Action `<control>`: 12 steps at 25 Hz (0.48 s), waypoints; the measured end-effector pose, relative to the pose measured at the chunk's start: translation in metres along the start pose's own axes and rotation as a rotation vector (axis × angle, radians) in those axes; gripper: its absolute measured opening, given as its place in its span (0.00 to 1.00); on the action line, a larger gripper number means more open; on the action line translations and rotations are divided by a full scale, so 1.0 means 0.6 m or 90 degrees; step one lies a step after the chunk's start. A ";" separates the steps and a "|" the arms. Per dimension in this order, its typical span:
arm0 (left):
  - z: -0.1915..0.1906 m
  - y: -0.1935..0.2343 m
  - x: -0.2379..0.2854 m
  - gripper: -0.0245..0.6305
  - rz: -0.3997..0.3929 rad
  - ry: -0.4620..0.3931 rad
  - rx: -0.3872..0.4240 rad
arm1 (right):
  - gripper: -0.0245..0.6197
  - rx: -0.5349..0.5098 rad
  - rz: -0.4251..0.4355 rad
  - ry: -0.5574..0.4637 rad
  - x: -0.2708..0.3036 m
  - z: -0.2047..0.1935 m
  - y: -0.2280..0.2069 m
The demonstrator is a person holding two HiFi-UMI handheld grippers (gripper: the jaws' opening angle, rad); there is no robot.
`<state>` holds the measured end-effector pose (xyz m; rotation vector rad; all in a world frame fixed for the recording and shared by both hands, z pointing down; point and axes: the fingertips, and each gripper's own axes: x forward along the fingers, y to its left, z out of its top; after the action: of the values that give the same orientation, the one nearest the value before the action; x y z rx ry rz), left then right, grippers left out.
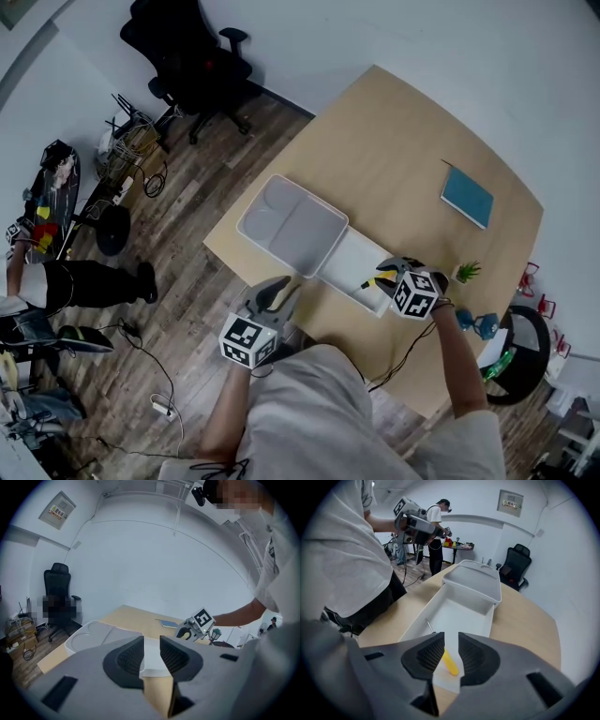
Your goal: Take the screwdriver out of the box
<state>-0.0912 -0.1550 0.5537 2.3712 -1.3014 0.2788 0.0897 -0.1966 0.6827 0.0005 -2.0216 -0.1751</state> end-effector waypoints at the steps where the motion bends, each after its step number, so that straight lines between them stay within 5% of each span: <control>1: -0.001 -0.003 0.003 0.19 -0.002 0.002 0.000 | 0.18 -0.016 0.011 0.012 0.009 -0.005 0.005; 12: -0.030 -0.028 0.025 0.19 -0.011 0.023 -0.023 | 0.18 -0.139 0.117 0.098 0.076 -0.041 0.035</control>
<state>-0.0684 -0.1503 0.5706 2.3355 -1.2594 0.2893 0.0931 -0.1822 0.7364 -0.3006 -1.8296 -0.2703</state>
